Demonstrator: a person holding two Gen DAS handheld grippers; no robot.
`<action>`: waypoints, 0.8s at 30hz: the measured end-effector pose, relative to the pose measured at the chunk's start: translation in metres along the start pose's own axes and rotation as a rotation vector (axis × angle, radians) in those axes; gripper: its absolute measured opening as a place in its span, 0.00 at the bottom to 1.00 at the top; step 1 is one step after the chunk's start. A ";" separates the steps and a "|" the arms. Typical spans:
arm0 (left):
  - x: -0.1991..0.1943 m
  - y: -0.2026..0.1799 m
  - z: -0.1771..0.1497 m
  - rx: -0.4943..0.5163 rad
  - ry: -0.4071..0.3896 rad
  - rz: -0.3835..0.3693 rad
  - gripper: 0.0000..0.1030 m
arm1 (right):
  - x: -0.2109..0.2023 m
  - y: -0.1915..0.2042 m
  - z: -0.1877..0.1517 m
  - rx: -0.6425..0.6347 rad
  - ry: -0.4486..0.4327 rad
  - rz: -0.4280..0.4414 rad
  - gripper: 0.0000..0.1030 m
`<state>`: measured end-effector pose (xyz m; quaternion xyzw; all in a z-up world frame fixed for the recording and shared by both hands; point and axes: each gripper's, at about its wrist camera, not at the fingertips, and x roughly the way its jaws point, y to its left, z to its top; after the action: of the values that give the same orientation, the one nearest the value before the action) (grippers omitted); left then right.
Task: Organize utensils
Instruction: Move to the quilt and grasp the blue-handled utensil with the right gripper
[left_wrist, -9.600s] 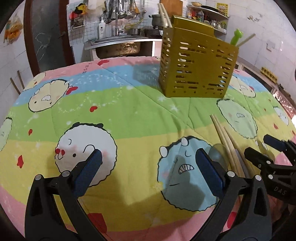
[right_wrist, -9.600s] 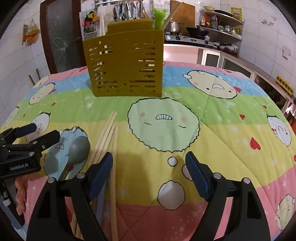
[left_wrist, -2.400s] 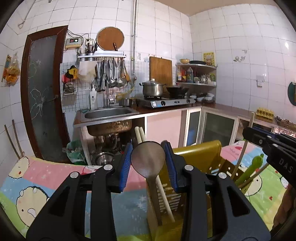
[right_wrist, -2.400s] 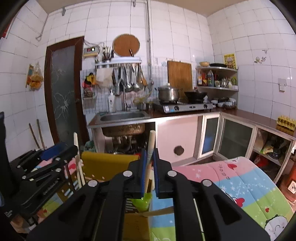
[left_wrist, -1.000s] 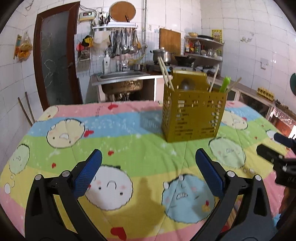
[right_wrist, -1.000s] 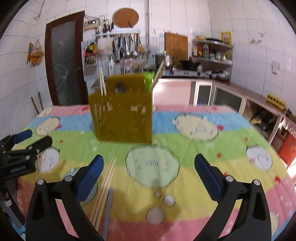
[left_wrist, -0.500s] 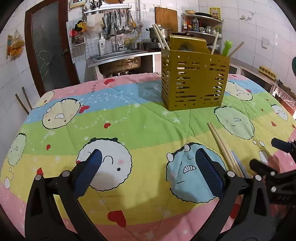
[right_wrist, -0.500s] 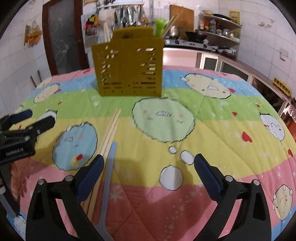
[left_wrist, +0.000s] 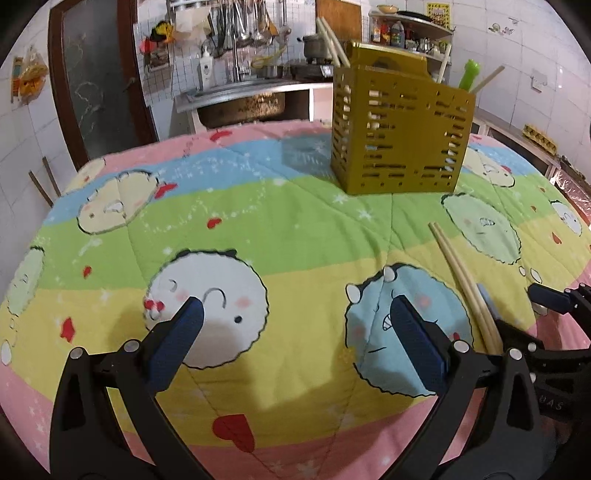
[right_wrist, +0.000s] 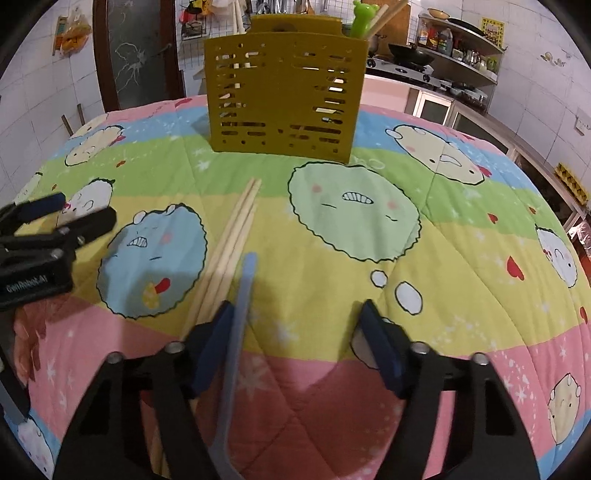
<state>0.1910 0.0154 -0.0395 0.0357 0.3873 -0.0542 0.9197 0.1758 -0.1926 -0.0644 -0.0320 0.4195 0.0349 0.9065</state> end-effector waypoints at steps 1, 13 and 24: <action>0.002 0.000 -0.001 -0.005 0.009 -0.002 0.95 | 0.001 0.001 0.002 0.002 0.003 -0.001 0.53; 0.013 -0.001 0.002 -0.068 0.072 -0.026 0.95 | 0.013 0.013 0.022 0.001 0.014 -0.014 0.08; 0.020 -0.034 0.011 -0.069 0.085 -0.066 0.95 | 0.013 -0.039 0.022 0.077 0.009 -0.040 0.07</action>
<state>0.2082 -0.0213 -0.0464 -0.0065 0.4287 -0.0698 0.9007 0.2043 -0.2288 -0.0586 -0.0056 0.4237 0.0003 0.9058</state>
